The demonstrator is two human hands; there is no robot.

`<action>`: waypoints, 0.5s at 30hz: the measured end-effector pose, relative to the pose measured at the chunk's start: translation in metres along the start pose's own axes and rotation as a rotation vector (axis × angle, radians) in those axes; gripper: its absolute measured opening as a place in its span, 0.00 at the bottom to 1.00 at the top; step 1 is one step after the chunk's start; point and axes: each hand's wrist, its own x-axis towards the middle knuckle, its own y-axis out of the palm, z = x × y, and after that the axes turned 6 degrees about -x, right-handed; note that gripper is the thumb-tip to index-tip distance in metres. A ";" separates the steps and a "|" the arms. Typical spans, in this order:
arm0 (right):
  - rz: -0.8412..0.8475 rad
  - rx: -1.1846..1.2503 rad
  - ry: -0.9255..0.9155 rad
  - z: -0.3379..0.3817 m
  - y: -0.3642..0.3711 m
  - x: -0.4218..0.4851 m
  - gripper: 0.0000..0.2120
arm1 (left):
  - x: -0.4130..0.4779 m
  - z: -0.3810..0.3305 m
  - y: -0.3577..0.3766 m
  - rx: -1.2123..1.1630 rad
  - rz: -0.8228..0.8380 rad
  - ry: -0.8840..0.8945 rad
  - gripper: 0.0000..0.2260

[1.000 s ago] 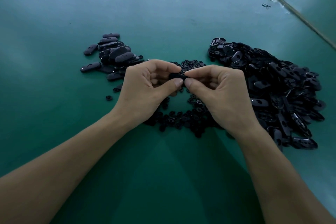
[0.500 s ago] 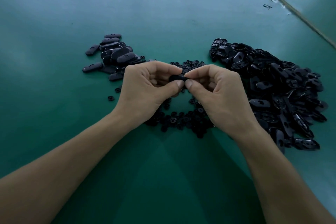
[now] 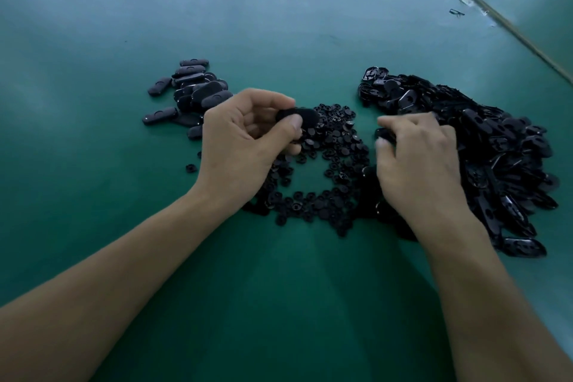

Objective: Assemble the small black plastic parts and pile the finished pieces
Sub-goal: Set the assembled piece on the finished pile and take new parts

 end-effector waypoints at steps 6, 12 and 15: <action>0.089 -0.092 0.098 -0.001 -0.001 -0.004 0.17 | 0.011 -0.001 -0.007 -0.128 -0.172 -0.052 0.07; -0.017 0.026 0.097 -0.003 -0.002 -0.002 0.15 | 0.023 0.000 -0.013 -0.196 -0.358 -0.113 0.18; -0.109 0.092 0.105 -0.003 -0.003 -0.002 0.14 | 0.027 0.002 -0.018 -0.195 -0.388 -0.160 0.24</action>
